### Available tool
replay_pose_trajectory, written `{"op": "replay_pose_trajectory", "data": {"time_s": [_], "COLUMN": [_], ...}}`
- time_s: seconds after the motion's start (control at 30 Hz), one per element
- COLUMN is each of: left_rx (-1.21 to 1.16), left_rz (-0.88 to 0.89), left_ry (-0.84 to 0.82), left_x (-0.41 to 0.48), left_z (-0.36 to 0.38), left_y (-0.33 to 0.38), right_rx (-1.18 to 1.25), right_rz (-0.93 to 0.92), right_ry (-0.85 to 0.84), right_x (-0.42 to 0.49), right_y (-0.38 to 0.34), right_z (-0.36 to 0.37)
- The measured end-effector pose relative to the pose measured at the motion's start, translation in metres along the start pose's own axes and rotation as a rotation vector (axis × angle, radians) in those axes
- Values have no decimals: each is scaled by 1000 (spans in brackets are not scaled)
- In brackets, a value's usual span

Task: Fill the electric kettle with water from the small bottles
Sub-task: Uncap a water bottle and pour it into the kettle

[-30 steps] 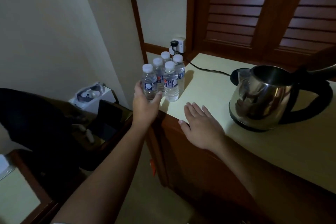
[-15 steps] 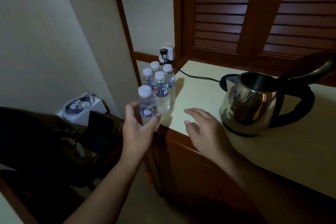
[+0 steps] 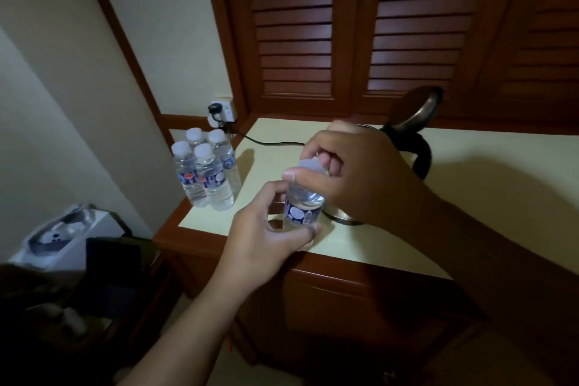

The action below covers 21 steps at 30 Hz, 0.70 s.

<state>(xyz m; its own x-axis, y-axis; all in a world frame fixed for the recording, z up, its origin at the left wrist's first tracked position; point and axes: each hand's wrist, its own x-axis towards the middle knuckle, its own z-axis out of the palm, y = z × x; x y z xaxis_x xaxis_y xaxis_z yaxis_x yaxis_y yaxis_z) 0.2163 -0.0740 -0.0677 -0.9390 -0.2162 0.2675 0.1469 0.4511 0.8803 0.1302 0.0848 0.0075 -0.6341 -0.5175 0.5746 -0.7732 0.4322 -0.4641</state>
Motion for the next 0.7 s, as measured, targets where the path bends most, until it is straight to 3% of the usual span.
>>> {"op": "replay_pose_trajectory", "data": {"time_s": [0.4,0.7], "left_rx": [-101,-140], "left_rz": [21,28], "left_ry": [-249,-357], "left_x": [13,15], "left_z": [26,24], "left_y": [17,7], "right_rx": [-257,-159], "right_rz": [82,-21], "right_ry": [-272,-512], "right_x": [-13,-11], "right_y": [7,14], "right_z": [-51,-62]}}
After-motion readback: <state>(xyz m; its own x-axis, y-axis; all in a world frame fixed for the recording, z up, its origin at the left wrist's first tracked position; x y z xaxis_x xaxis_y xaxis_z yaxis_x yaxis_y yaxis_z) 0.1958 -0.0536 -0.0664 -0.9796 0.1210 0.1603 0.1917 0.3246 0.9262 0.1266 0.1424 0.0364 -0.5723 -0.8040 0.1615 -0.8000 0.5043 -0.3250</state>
